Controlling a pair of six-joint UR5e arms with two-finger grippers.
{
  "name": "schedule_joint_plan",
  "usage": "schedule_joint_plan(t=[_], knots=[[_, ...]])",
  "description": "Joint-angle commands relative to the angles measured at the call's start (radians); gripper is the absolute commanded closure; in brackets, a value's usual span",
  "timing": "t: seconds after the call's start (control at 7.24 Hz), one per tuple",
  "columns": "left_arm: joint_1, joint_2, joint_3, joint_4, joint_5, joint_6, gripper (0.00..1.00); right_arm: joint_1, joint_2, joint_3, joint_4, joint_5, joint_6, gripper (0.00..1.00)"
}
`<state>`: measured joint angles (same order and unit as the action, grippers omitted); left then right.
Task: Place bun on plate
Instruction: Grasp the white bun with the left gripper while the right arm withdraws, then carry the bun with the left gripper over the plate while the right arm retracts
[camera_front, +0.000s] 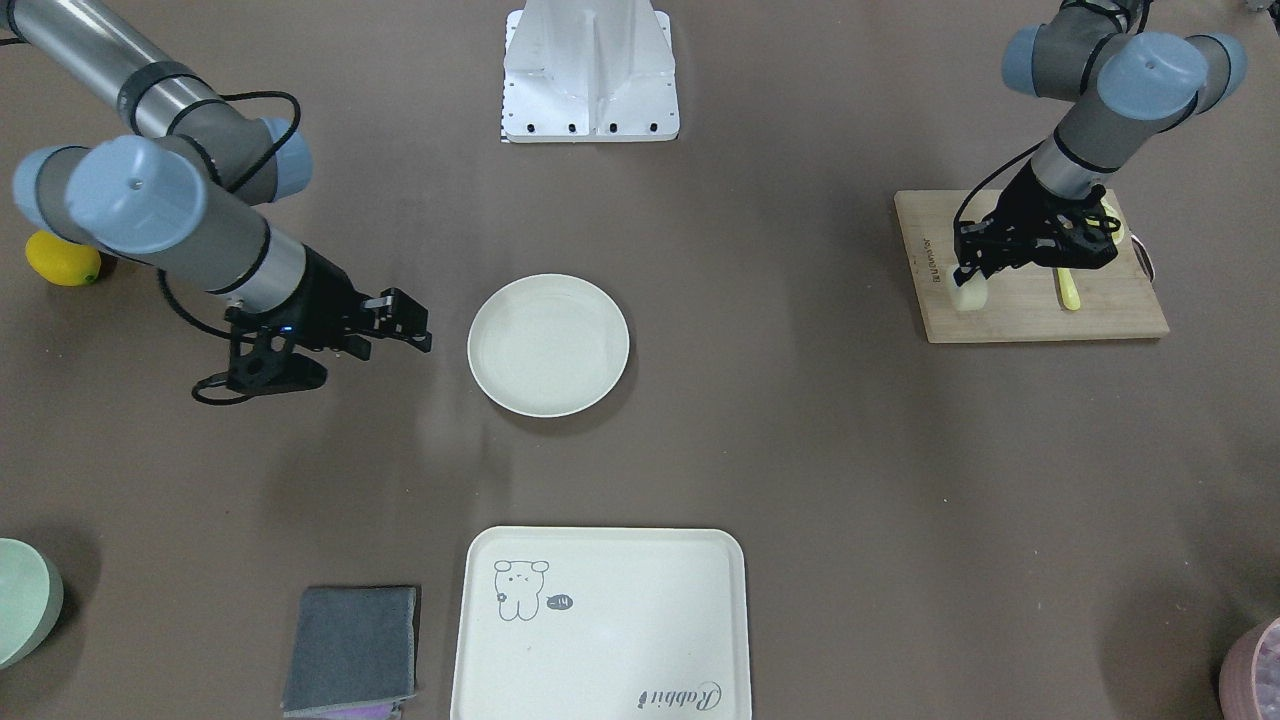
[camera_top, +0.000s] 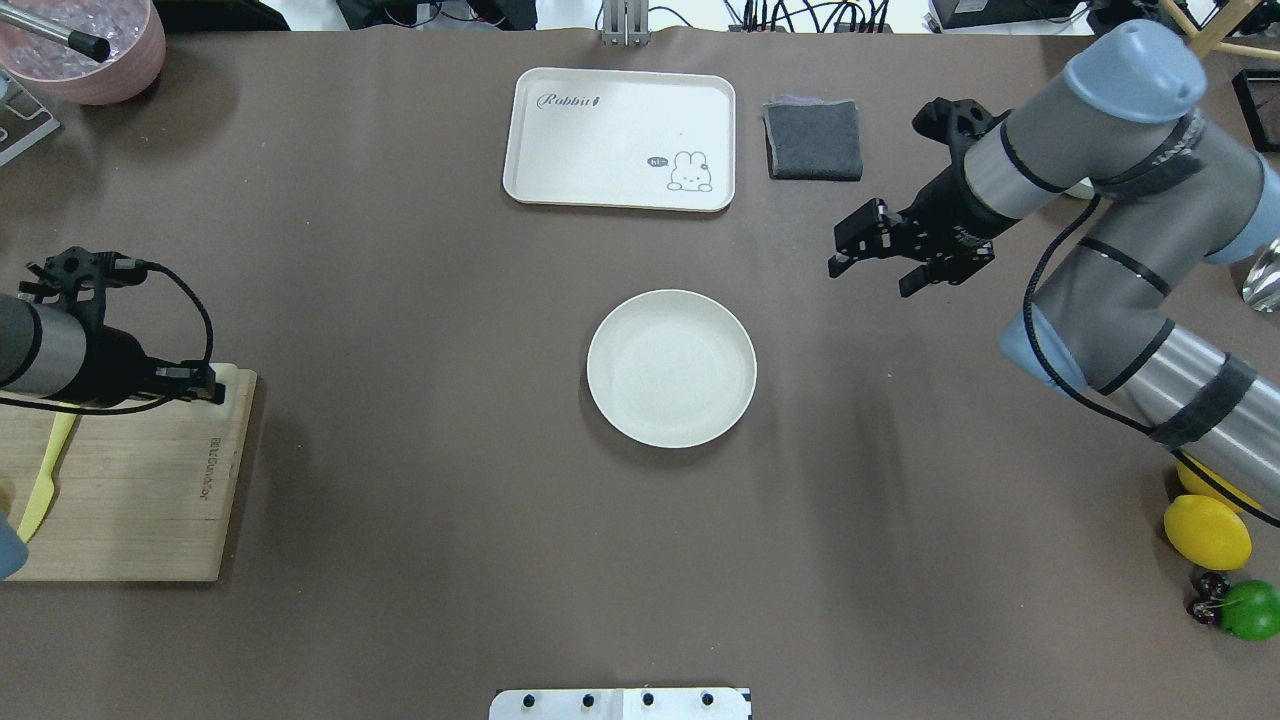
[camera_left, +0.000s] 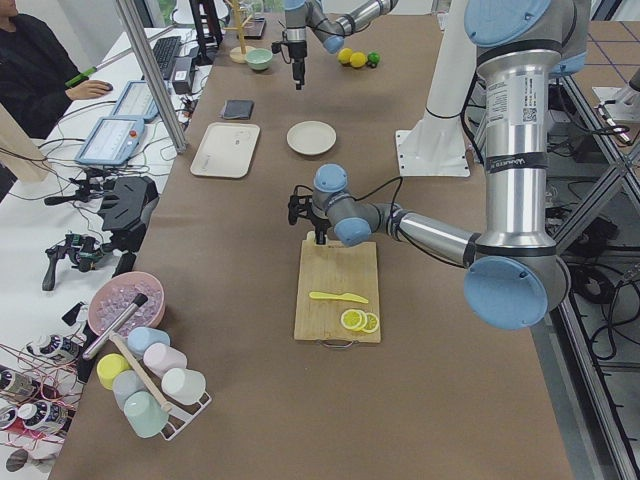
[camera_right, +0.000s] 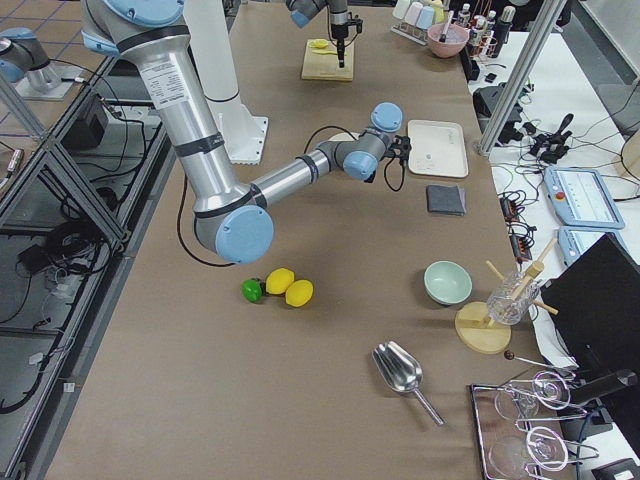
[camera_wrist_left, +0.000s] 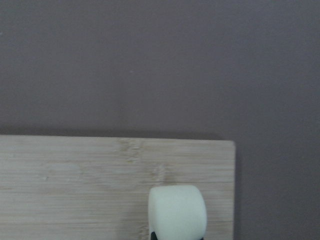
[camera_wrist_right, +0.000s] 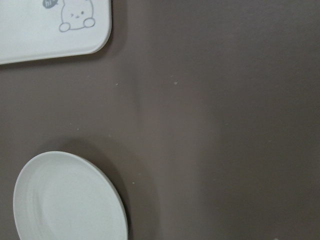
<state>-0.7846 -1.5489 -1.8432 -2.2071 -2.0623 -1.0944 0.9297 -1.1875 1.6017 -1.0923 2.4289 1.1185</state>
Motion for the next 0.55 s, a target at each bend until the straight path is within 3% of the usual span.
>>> schedule_joint_plan(t=[0.0,0.14,0.41], knots=[[0.007,-0.261,-0.004,0.205,0.004,-0.106,0.71,0.085,-0.076,-0.006,-0.004,0.032,-0.13,0.0],[0.043,-0.393,-0.001,0.336,0.017,-0.151,0.71,0.119,-0.116,-0.006,-0.005,0.023,-0.197,0.0],[0.177,-0.601,0.063,0.447,0.16,-0.266,0.71,0.178,-0.184,-0.019,-0.006,0.016,-0.32,0.0]])
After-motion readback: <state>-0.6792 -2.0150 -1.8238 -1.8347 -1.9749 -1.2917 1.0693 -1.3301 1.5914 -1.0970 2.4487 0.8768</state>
